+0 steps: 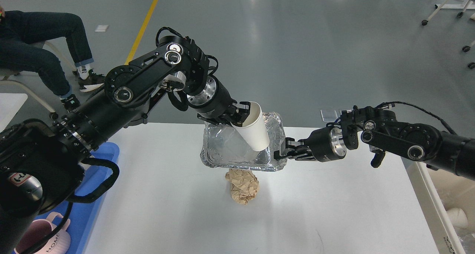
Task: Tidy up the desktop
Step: 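Lift the paper cup and lower it into the held foil tray, then release the cup and raise the left gripper away from the tray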
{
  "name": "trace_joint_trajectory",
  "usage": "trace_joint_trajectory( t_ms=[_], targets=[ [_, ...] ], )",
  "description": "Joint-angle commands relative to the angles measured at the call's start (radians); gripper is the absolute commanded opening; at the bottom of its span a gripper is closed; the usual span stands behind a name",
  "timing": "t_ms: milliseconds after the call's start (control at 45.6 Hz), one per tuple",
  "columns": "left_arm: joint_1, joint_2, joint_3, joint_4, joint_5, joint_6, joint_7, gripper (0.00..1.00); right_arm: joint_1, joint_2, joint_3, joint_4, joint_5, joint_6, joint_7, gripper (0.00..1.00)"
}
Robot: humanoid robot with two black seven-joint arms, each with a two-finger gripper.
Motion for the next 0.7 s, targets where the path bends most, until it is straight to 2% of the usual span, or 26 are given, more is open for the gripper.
trace_joint_trajectory(
  t_ms=[0, 66, 110, 219, 329, 394, 679],
  targets=[
    [0.007, -0.003, 0.0, 0.001, 0.001, 0.0, -0.002, 0.05, 0.002, -0.004, 0.002, 0.0, 0.002, 0.0, 0.0, 0.0],
    [0.008, -0.003, 0.0, 0.001, 0.0, 0.0, -0.003, 0.16, 0.002, -0.005, 0.002, 0.005, 0.002, 0.0, 0.0, 0.0],
    [0.01, -0.003, -0.001, 0.001, 0.0, 0.0, -0.008, 0.32, 0.002, -0.007, 0.004, 0.005, 0.002, 0.0, 0.0, 0.0],
    [0.008, -0.002, -0.007, 0.001, -0.008, 0.0, -0.012, 0.58, 0.0, -0.008, 0.004, 0.007, 0.002, 0.0, 0.0, 0.0],
    [0.002, 0.0, -0.02, 0.001, -0.011, 0.0, -0.012, 0.74, 0.002, -0.016, 0.005, 0.011, 0.002, 0.0, 0.002, 0.0],
    [-0.001, 0.001, -0.024, 0.001, -0.013, 0.0, -0.012, 0.98, 0.0, -0.022, 0.005, 0.017, 0.002, 0.0, 0.0, 0.0],
    [-0.021, 0.028, -0.119, 0.001, -0.016, 0.0, -0.006, 0.99, -0.006, -0.039, 0.007, 0.023, 0.002, 0.0, 0.0, 0.0]
  ],
)
